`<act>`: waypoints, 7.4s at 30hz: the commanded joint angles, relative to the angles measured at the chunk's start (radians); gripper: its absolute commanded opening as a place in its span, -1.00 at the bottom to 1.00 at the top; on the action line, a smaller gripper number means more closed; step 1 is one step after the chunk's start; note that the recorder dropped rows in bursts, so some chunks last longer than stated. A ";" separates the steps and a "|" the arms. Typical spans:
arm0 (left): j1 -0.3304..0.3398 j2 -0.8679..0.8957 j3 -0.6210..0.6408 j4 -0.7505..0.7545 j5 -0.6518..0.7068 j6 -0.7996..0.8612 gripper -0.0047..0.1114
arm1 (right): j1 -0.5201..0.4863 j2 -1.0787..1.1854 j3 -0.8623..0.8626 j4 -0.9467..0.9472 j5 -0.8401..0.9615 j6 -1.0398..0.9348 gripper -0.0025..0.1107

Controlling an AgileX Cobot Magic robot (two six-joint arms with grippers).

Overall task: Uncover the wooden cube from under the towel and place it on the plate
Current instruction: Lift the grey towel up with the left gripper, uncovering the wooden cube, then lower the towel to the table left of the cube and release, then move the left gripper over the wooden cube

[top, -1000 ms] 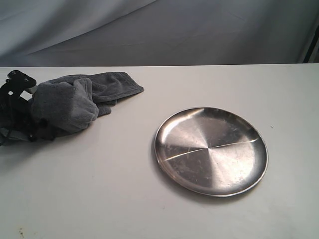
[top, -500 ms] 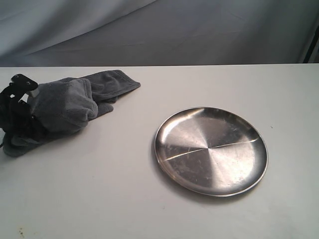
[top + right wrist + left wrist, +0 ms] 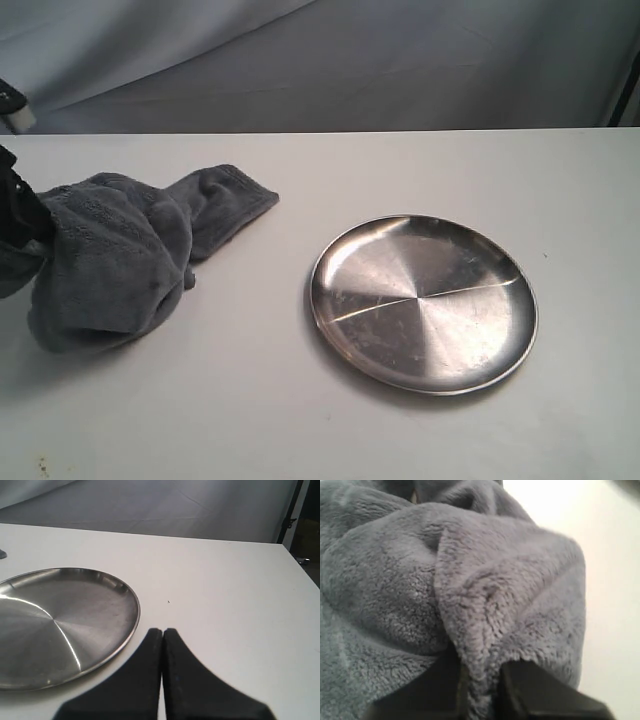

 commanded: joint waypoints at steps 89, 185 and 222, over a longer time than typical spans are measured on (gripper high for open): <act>-0.002 -0.194 0.000 -0.073 -0.547 0.074 -0.92 | 0.004 -0.006 0.004 -0.002 -0.010 0.000 -0.96; -0.170 0.430 -0.060 -0.559 -0.517 0.344 -0.91 | 0.004 -0.006 0.004 -0.002 -0.010 0.000 -0.96; -0.189 0.169 -0.072 -0.157 -0.463 0.003 0.46 | 0.004 -0.006 0.004 -0.002 -0.010 0.000 -0.96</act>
